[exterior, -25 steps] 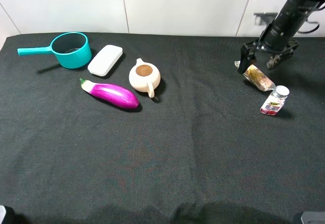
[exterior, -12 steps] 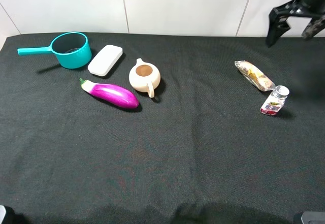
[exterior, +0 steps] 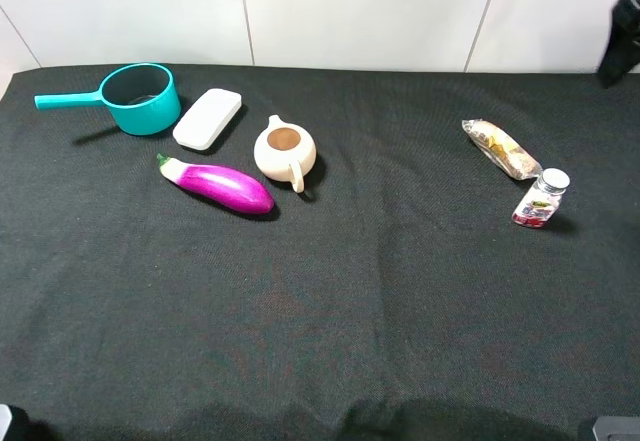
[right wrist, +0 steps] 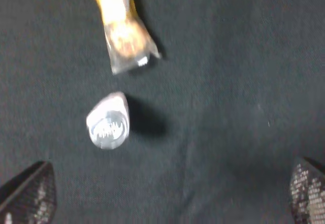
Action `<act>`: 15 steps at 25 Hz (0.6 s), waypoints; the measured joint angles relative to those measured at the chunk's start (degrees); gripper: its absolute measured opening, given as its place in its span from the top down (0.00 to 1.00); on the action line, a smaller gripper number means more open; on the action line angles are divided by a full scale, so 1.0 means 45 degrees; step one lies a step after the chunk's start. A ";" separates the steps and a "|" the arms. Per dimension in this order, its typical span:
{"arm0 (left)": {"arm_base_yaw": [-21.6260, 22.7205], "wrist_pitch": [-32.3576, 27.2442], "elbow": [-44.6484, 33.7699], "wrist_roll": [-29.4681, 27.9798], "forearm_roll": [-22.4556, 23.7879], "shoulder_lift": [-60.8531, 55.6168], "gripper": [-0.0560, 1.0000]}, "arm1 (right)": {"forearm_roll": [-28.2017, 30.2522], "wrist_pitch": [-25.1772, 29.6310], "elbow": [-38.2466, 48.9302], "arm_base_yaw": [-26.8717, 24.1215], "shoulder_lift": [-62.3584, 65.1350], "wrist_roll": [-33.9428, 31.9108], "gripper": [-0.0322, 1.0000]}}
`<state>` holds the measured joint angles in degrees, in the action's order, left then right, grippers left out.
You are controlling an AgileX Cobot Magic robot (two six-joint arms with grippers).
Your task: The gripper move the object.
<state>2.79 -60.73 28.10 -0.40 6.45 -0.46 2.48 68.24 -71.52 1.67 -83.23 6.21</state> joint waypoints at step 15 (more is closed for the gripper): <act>0.0000 0.0000 0.0000 0.0000 0.0000 0.0000 0.01 | 0.0837 -0.0723 0.7464 0.0000 1.0882 -0.1091 0.30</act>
<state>2.79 -60.73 28.10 -0.40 6.45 -0.46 6.24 64.99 -37.93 1.67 -34.26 1.31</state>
